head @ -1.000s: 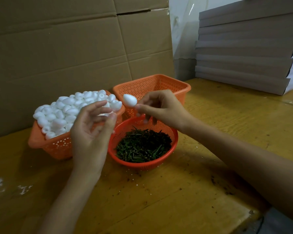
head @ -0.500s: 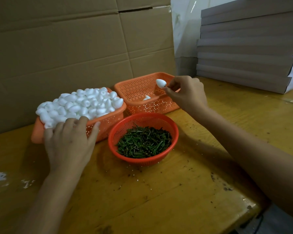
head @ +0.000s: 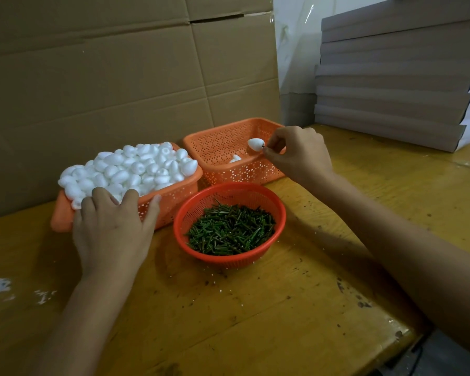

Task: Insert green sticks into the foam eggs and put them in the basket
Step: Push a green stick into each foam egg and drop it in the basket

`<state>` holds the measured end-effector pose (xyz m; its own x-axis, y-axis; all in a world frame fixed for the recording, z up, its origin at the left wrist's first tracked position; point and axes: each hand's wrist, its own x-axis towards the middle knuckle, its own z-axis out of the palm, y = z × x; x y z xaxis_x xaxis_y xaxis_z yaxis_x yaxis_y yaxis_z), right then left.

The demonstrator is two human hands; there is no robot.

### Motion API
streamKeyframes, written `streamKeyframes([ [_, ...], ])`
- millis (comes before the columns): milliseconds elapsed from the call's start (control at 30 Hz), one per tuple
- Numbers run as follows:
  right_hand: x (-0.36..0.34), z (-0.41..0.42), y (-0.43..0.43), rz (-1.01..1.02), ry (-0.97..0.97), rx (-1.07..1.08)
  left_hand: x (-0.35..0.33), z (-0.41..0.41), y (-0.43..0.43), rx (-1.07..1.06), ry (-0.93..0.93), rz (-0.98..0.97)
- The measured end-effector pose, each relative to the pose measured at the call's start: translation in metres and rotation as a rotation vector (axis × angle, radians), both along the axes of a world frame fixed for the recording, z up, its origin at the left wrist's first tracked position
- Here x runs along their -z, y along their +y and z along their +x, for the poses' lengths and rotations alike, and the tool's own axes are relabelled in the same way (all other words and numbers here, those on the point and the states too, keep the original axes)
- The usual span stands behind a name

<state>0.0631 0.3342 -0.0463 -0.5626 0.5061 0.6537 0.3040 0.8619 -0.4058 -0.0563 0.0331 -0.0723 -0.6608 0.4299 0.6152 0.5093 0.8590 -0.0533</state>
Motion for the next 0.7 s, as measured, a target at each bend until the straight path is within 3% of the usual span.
streamKeyframes([
  [233,0.0006,-0.0012,0.0,0.022,-0.011,0.018,-0.0019,0.0012,-0.0025,-0.05,0.019,-0.039],
  [700,0.0016,-0.003,0.0008,0.044,-0.05,0.028,-0.0042,-0.0047,-0.0014,0.076,-0.025,0.167],
])
